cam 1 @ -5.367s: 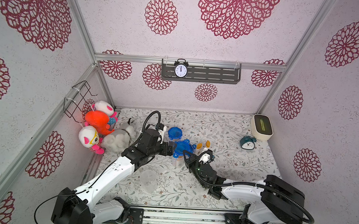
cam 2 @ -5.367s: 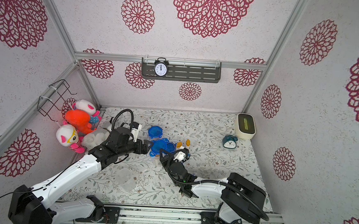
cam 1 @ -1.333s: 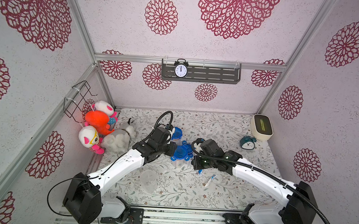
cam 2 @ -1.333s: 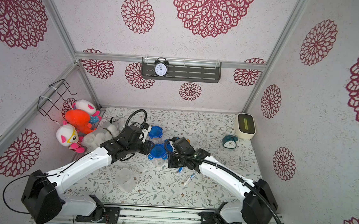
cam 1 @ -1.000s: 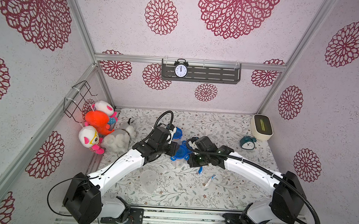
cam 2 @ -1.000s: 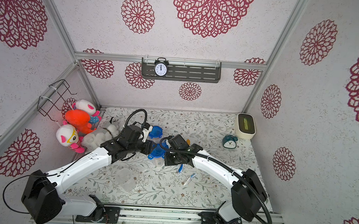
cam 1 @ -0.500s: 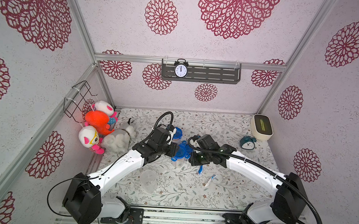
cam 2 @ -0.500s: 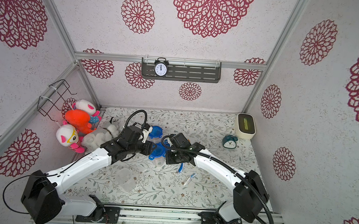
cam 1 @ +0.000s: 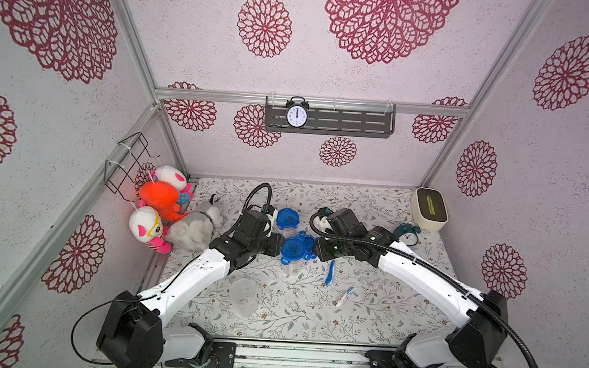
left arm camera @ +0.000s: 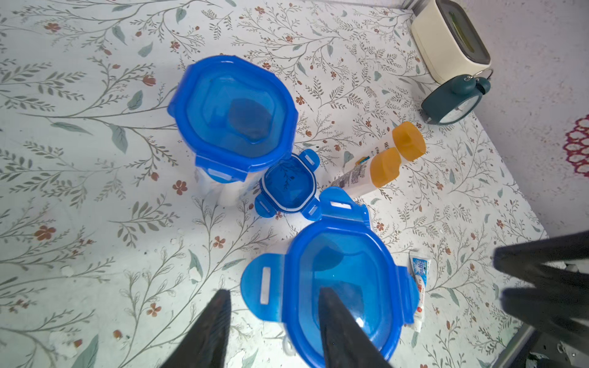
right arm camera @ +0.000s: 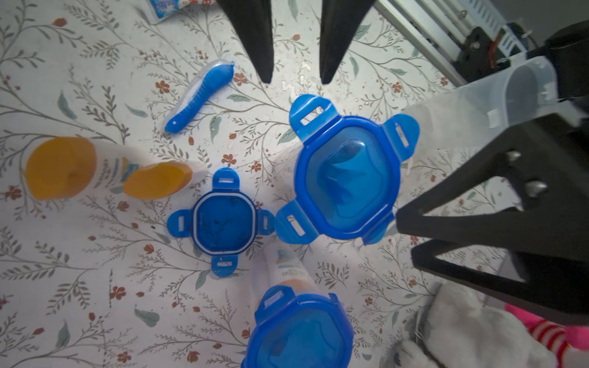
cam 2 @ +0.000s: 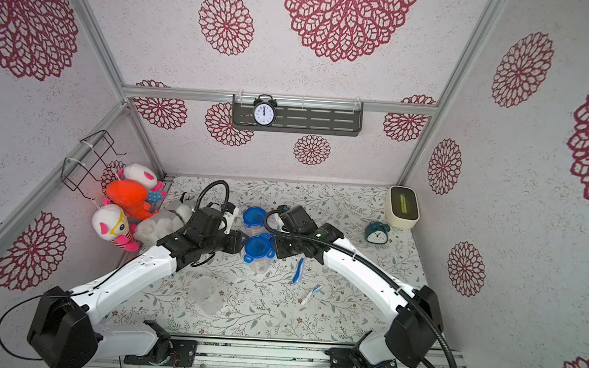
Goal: Pack away toiletry kits
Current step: Close the fastener on the container.
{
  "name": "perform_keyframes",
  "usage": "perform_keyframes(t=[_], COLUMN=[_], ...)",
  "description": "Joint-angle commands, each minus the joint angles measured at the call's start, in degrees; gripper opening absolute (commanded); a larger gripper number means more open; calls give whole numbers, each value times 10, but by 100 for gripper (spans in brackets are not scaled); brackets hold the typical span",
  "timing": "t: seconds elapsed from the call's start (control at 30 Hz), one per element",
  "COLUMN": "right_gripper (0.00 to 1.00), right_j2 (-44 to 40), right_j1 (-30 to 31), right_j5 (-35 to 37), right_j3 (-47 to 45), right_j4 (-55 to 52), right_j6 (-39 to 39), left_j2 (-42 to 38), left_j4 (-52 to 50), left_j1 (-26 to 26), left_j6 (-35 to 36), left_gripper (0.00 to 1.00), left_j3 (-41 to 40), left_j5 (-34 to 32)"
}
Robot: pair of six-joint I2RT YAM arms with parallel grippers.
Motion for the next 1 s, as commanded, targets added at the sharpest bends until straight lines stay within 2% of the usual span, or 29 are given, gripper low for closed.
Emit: perform_keyframes(t=[0.0, 0.23, 0.53, 0.97], right_gripper=[21, 13, 11, 10], right_j2=[17, 52, 98, 95], right_j1=[-16, -33, -34, -33], right_j5=[23, -22, -50, -83], right_j3=[23, 41, 69, 50], right_j4=[-31, -24, -36, -34], right_j6=[-12, -32, -46, -43], left_j2=[-18, -19, -22, -23], left_j4=[16, 15, 14, 15], left_j1=[2, 5, 7, 9], left_j6=[-4, -3, -2, -3], left_gripper=[49, 49, 49, 49], left_j3=[-4, -5, -6, -9], left_j5=[-6, -4, -3, -3])
